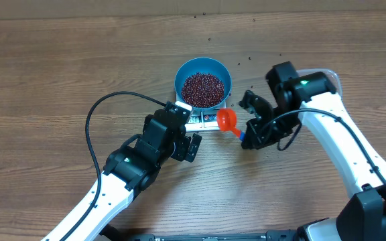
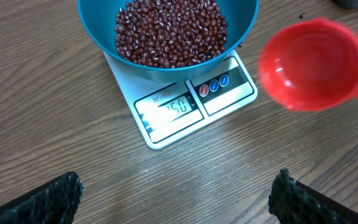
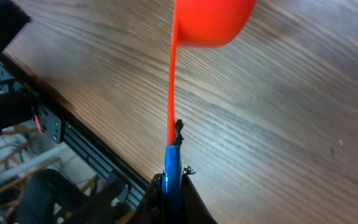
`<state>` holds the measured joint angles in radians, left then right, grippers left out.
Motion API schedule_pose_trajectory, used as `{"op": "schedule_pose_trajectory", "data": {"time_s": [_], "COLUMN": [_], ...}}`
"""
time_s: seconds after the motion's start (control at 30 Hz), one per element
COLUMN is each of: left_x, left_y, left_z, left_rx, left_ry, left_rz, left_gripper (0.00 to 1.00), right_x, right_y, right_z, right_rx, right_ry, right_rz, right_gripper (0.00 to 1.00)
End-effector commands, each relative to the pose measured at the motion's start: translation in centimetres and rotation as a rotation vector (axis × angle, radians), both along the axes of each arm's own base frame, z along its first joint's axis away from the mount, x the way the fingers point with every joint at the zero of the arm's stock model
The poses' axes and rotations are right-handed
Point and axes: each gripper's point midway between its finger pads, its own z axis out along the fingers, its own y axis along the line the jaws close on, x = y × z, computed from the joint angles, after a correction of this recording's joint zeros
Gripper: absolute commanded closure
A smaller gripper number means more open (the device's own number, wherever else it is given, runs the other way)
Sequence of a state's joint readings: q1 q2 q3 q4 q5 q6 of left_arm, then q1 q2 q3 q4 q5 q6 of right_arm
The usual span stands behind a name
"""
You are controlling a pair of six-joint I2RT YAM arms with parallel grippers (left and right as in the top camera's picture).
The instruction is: Scoop item into bowl and weigh 150g on scale
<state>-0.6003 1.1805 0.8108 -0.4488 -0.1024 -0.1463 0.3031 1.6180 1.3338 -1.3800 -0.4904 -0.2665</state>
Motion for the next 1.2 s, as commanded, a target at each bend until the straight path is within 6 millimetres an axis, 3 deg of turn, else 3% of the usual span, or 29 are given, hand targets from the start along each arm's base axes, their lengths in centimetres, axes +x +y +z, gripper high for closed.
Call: {"op": "schedule_pose_trajectory", "data": {"time_s": [0.0, 0.27, 0.6, 1.17], "left_x": [0.3, 0.3, 0.3, 0.3], "left_y": [0.3, 0.3, 0.3, 0.3], "left_z": [0.1, 0.1, 0.1, 0.1], "left_rx": [0.014, 0.014, 0.014, 0.014], "left_ry": [-0.010, -0.010, -0.010, -0.010], "left_rz": [0.006, 0.006, 0.006, 0.006], "left_gripper": [0.00, 0.00, 0.00, 0.01], "right_x": [-0.5, -0.2, 1.7, 2.9], "right_y": [1.4, 2.8, 2.7, 3.2], "right_z": [-0.3, -0.9, -1.3, -1.1], "right_rx": [0.012, 0.013, -0.017, 0.006], "right_ry": [0.001, -0.014, -0.081, -0.135], "right_rz": [0.041, 0.059, 0.015, 0.014], "right_gripper": [0.96, 0.96, 0.96, 0.96]}}
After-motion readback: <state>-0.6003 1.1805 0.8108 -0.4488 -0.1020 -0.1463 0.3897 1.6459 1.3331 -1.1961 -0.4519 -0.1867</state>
